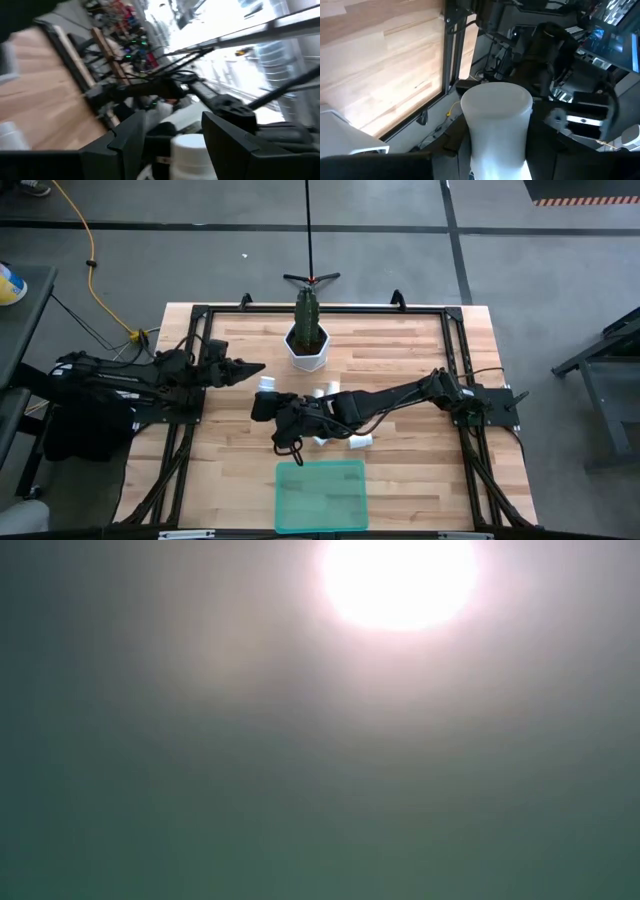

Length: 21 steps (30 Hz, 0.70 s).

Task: Pick and place pill bottles into a basket
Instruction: Put the white pill bottle into the bin

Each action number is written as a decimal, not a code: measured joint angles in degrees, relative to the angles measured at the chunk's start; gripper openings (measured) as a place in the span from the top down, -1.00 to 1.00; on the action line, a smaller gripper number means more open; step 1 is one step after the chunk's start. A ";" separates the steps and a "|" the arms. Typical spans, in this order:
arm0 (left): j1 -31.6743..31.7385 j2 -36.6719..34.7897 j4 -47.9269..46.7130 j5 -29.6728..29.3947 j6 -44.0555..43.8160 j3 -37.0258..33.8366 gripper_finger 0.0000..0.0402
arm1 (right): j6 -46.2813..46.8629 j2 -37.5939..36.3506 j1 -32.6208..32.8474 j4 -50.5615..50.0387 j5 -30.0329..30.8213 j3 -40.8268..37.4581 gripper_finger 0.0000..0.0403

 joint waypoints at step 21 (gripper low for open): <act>-0.02 3.18 5.03 9.36 -2.71 0.02 -0.13 | 1.08 0.00 0.00 -0.02 -1.98 0.00 0.36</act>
